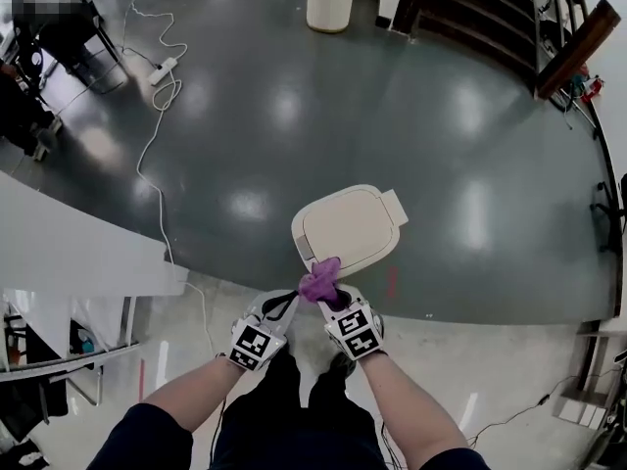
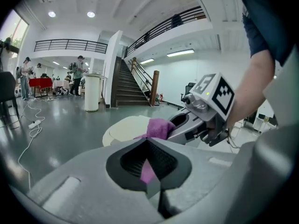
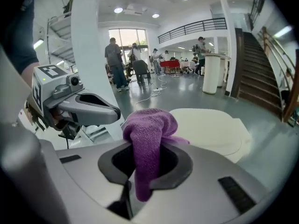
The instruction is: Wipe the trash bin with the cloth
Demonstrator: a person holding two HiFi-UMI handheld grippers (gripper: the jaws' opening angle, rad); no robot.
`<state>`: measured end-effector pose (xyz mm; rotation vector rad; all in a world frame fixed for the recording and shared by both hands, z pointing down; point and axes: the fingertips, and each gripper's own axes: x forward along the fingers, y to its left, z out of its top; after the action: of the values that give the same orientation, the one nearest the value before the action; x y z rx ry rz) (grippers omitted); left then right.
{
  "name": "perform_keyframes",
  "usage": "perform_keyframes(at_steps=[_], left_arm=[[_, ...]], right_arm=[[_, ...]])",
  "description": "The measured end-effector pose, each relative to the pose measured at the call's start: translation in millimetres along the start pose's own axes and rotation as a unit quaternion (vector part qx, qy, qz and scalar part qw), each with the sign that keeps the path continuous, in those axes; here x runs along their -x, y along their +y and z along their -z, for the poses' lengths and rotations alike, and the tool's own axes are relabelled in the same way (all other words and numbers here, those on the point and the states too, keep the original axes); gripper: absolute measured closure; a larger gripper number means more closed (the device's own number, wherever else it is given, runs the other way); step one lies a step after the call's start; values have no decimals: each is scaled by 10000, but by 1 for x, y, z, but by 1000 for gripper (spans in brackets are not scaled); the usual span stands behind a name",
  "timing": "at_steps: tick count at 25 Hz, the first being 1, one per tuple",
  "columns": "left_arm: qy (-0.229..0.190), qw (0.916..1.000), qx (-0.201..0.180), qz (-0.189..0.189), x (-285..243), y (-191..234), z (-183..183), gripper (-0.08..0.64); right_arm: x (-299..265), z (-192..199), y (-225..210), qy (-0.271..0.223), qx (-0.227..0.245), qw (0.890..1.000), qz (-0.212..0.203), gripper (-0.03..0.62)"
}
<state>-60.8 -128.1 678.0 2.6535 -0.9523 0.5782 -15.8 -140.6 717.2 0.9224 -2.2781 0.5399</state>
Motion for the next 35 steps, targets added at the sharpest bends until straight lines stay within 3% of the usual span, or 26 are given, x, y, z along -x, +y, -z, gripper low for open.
perform_keyframes(at_steps=[8, 16, 26, 35], left_arm=[[-518, 9982, 10, 301, 70, -55, -98, 569], [-1154, 9902, -150, 774, 124, -121, -188, 569], [-1452, 9841, -279, 986, 165, -177, -240, 569], [-1599, 9815, -445, 958, 183, -206, -260, 569]], right_arm=[[98, -25, 36, -511, -590, 9967, -206, 522], [217, -61, 56, -1232, -317, 9919, -68, 522], [314, -127, 83, -2245, 141, 9743, -133, 522], [362, -133, 107, -2720, 195, 9619, -185, 522]])
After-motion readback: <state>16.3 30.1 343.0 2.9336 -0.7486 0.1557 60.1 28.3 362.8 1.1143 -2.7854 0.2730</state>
